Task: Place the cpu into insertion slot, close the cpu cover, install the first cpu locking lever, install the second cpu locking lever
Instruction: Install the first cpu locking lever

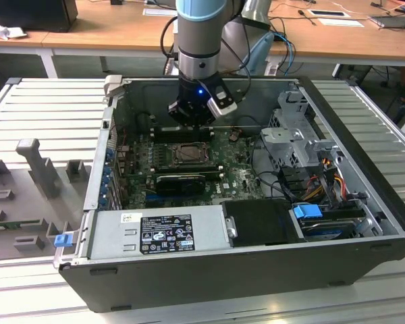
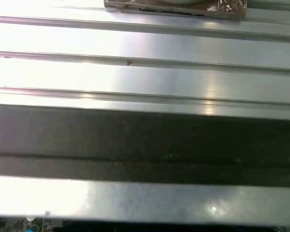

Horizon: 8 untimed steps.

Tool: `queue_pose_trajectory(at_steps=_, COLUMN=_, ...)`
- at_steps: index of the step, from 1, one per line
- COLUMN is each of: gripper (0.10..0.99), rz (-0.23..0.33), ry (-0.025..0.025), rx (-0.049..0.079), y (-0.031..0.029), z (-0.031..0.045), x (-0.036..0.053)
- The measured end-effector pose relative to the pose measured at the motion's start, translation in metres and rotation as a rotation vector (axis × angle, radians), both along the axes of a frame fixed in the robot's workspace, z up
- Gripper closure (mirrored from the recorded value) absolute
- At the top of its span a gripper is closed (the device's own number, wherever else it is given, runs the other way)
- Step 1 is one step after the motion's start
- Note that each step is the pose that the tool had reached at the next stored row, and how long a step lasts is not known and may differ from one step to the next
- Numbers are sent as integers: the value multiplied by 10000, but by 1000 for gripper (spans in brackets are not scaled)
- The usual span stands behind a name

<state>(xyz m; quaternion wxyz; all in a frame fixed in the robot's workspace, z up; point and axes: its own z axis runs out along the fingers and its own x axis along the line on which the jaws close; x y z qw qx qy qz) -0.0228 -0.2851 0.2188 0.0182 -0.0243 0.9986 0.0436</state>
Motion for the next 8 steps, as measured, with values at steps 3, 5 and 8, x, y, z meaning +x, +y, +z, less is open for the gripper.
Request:
queue_pose_trajectory(at_steps=3, gripper=980, rz=0, ry=0, rx=0, y=-21, z=0, x=0)
queue_pose_trajectory(at_steps=5, gripper=980, rz=0, ry=-1, rx=0, y=-32, z=0, x=0)
queue_pose_trajectory(at_steps=8, gripper=980, rz=0, ry=-1, rx=1, y=-53, z=0, x=0)
